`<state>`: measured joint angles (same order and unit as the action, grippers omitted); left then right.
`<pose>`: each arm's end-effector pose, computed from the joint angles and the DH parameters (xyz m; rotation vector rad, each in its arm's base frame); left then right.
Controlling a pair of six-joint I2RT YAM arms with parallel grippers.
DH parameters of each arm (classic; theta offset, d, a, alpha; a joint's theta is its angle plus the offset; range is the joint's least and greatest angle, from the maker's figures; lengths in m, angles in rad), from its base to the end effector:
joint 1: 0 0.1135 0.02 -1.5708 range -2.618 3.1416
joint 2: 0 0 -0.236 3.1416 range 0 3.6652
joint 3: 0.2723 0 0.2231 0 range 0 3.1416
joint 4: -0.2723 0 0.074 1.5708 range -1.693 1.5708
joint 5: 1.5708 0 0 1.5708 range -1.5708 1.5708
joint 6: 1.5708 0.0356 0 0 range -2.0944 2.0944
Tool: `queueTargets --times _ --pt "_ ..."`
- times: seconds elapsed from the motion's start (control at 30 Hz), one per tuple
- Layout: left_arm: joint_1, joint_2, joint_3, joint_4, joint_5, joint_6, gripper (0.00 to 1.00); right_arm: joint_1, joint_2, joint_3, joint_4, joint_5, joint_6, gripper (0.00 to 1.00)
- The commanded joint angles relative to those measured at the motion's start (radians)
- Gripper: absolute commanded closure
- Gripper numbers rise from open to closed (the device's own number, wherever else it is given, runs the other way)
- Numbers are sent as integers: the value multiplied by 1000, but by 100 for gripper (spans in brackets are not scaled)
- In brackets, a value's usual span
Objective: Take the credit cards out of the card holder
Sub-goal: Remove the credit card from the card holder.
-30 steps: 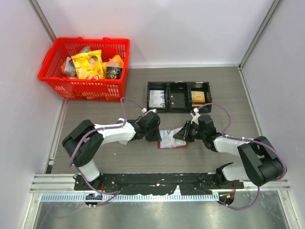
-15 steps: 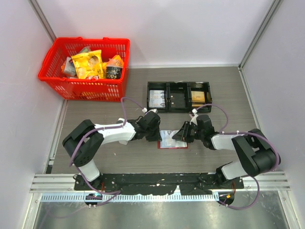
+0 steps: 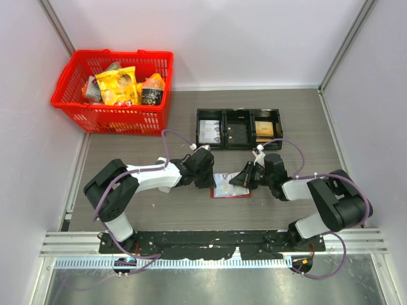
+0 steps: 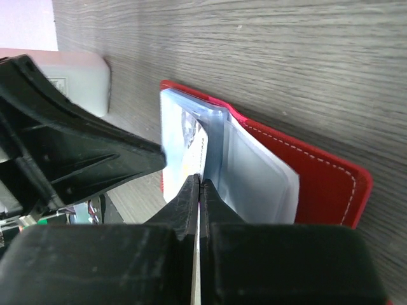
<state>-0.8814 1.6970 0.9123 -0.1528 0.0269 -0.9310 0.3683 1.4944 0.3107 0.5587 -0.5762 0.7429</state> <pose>0.1958 -0.2390 0.1499 -0.0547 2.6816 -0.7141 0.2010 0.0983 0.1117 0.0871 2.3641 1.2201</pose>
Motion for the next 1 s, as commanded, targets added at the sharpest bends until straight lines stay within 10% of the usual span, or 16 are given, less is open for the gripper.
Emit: queueTargets --times 0.0,0.37,0.8,0.97 --pt "-5 29 -18 -65 -19 18 100 -23 -89 -4 -116 41 -54 99" --pt "-5 4 19 -71 -18 31 98 -60 -419 33 -450 134 -102 99" --pt "-7 -259 106 -50 -55 34 15 -60 -770 88 -459 222 131 99" --pt "-7 -396 25 134 -32 14 2 -58 -864 27 -278 277 295 99"
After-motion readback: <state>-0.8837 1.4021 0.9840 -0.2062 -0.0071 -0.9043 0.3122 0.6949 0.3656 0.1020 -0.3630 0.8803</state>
